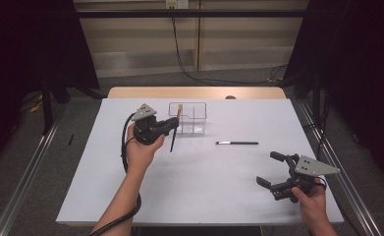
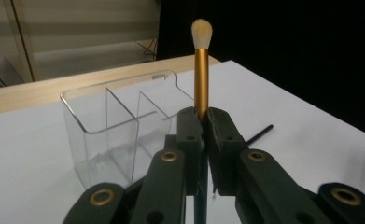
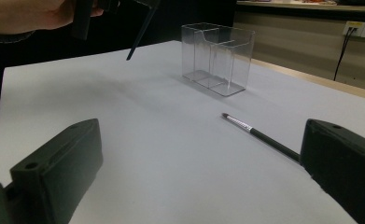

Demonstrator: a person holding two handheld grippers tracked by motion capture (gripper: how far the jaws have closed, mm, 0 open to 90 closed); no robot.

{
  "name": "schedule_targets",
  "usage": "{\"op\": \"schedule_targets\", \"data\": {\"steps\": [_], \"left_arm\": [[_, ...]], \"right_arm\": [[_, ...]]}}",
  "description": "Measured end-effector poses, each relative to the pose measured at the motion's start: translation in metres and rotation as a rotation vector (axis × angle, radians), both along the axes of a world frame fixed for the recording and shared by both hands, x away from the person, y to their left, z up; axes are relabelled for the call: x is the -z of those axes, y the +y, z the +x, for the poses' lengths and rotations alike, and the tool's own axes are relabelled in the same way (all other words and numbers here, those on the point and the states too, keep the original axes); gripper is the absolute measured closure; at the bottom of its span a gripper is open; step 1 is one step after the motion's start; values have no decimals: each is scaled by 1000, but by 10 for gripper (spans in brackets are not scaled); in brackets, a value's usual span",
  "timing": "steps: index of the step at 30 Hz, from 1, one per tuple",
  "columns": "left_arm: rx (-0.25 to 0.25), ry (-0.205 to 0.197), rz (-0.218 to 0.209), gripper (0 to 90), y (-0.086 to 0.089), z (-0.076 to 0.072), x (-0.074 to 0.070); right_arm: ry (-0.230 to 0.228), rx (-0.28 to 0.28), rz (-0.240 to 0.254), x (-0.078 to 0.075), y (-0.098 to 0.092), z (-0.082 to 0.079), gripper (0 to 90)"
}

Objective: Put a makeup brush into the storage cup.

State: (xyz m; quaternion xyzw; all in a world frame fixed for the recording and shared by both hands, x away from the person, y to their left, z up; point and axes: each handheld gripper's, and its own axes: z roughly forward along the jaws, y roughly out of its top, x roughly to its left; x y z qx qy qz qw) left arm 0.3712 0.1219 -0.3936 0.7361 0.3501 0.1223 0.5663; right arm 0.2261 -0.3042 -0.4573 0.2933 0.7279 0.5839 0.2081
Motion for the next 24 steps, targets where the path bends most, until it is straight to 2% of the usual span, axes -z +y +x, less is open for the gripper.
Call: {"op": "schedule_targets", "data": {"steps": [8, 19, 24], "left_arm": [[-25, -19, -41, 842, -1, 4, 0], [-45, -45, -64, 842, -4, 9, -3], [-52, -50, -62, 842, -5, 13, -6]], "right_arm": [[0, 2, 2, 0, -1, 0, 0], [0, 3, 0, 0, -2, 0, 0], [4, 1, 3, 1, -2, 0, 0]]}}
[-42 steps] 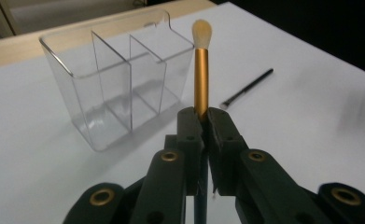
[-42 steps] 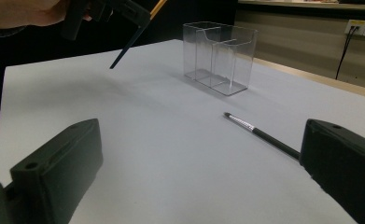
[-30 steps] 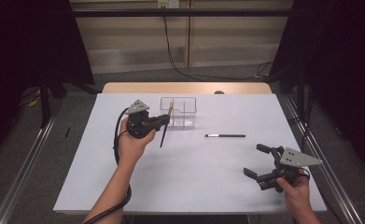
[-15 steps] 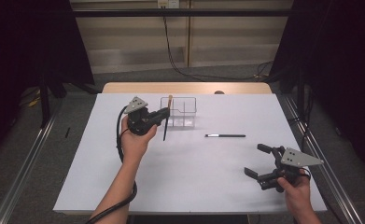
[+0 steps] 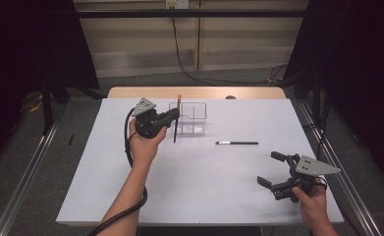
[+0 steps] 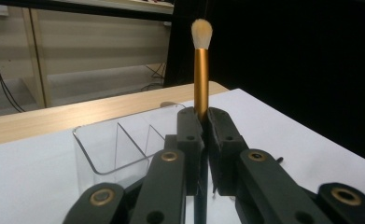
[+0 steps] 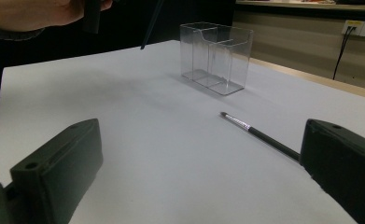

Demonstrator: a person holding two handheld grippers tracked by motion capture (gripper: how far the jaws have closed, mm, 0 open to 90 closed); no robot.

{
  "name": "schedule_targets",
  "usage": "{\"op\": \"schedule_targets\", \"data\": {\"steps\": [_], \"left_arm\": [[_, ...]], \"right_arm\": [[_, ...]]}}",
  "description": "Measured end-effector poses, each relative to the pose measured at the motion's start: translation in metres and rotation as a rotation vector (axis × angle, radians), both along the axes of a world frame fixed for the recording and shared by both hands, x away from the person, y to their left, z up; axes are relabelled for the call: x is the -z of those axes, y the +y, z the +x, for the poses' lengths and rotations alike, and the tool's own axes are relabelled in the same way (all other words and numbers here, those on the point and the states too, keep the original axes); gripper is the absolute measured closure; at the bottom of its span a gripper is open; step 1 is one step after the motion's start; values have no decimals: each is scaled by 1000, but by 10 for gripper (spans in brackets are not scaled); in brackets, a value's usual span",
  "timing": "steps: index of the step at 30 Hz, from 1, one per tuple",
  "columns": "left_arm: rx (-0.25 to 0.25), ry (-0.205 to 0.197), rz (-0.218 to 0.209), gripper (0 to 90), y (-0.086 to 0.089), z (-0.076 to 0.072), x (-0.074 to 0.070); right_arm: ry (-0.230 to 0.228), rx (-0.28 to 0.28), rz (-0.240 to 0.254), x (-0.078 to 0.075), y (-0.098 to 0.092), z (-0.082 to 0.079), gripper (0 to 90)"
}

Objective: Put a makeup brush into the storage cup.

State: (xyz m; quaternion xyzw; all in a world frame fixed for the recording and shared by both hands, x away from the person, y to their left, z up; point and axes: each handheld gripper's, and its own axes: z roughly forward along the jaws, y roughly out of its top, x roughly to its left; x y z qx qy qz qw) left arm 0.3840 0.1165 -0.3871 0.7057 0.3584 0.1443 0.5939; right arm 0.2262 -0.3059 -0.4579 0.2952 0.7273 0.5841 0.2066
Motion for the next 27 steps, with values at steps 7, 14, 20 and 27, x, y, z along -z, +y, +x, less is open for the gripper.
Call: {"op": "schedule_targets", "data": {"steps": [7, 14, 20, 27], "left_arm": [[-2, -20, -2, 842, -1, 5, -6], [-10, -37, 2, 842, -1, 10, -12], [-7, -49, -4, 842, -4, 15, -16], [-10, -54, 4, 842, -9, 21, -17]], "right_arm": [[1, 1, -1, 0, 0, 0, 0], [3, -1, -4, 1, 0, 1, 0], [6, -4, -5, 2, 1, 1, 0], [4, -6, -10, 2, 2, 1, 0]]}}
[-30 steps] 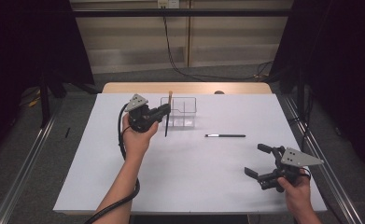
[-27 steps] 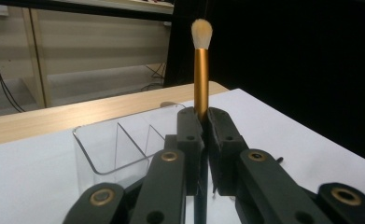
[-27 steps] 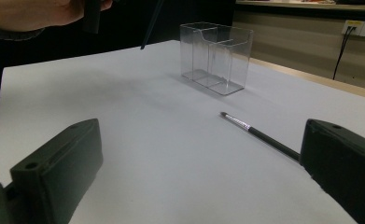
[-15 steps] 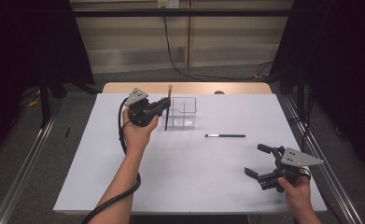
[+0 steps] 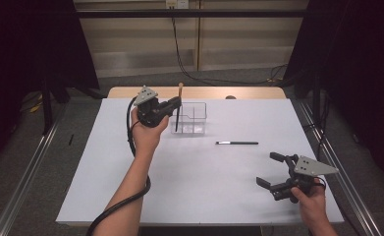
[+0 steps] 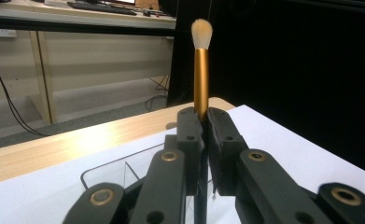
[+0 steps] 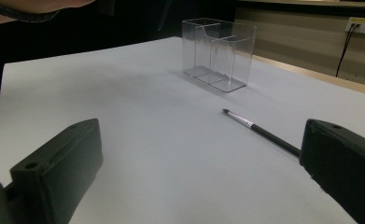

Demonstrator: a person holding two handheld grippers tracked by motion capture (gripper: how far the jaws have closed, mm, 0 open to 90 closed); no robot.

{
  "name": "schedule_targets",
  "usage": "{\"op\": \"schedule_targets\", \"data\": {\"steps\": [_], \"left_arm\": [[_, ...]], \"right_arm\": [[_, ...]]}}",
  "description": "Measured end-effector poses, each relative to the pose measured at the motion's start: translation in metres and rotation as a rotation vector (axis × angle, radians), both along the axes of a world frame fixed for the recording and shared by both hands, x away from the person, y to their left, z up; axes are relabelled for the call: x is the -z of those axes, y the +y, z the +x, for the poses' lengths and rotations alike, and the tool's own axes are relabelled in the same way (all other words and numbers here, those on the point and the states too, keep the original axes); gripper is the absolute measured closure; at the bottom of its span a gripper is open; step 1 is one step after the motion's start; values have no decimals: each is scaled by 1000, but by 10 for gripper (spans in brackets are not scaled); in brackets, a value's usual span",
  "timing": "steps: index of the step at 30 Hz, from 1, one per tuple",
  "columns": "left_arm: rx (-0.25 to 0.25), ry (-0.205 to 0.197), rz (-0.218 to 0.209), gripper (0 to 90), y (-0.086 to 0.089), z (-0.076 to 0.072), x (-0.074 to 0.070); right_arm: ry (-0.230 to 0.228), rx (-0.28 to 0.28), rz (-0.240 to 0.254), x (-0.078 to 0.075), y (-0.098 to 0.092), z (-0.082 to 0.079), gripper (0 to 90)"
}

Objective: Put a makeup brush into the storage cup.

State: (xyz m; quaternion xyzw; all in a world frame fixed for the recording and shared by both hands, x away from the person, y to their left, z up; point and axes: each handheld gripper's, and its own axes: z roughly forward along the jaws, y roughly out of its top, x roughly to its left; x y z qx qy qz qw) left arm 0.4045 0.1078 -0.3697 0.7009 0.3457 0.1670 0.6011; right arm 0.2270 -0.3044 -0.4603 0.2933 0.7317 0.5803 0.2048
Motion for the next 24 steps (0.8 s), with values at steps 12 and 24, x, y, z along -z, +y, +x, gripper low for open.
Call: {"op": "schedule_targets", "data": {"steps": [12, 24], "left_arm": [[-17, -21, -13, 842, -3, 8, -7], [-40, -32, -26, 842, -5, 17, -8]], "right_arm": [[-1, 0, 4, 0, 1, 0, 0], [-1, -5, 3, 0, 2, 0, 0]]}}
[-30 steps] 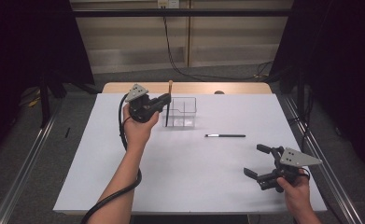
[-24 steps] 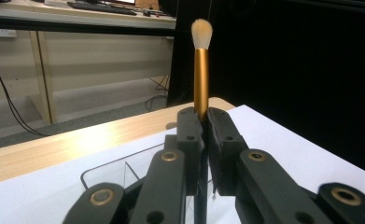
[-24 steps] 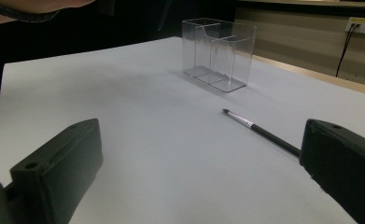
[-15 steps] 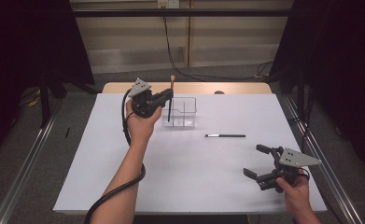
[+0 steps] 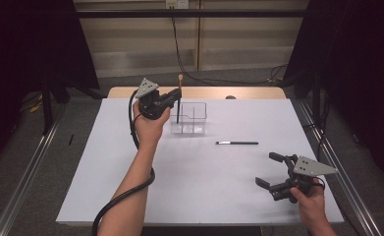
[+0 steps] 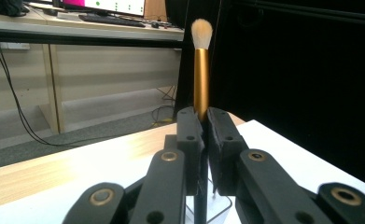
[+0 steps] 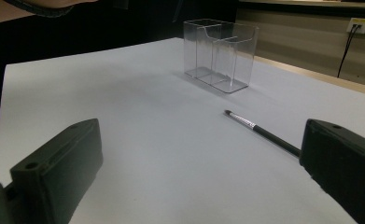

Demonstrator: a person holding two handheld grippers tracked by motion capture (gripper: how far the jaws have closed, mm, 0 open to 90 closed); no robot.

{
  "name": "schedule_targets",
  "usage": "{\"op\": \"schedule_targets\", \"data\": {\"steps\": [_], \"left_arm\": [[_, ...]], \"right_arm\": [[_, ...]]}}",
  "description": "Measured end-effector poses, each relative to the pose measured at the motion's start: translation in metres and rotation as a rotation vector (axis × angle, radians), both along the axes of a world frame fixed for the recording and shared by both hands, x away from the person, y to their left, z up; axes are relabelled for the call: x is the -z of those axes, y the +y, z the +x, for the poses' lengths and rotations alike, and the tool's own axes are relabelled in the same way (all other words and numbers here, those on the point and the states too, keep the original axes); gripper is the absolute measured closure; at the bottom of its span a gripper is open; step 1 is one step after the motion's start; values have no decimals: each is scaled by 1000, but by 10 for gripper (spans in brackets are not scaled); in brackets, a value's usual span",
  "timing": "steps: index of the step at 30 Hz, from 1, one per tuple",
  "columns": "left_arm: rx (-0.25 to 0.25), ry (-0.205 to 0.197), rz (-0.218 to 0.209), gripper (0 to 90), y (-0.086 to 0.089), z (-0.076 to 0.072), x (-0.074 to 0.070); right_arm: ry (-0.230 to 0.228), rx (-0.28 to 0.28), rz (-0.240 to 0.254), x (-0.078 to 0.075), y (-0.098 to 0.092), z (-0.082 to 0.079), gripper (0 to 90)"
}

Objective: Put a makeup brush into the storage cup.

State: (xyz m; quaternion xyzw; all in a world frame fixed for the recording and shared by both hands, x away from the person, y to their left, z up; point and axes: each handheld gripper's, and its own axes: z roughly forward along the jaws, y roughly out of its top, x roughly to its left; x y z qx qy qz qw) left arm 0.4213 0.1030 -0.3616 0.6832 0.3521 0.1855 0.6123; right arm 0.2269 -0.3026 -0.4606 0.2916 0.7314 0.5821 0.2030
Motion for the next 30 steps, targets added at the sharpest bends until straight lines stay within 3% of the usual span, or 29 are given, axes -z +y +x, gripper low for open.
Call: {"op": "schedule_targets", "data": {"steps": [13, 19, 30], "left_arm": [[-14, -20, -29, 842, -4, 8, -8], [-29, -38, -19, 841, -6, 12, -14], [-61, -45, -42, 841, -9, 18, -13]], "right_arm": [[-1, -2, -4, 0, -1, 0, 0], [-1, -3, -3, 0, -1, 0, 0], [-3, -3, -1, -1, -1, 0, 0]]}}
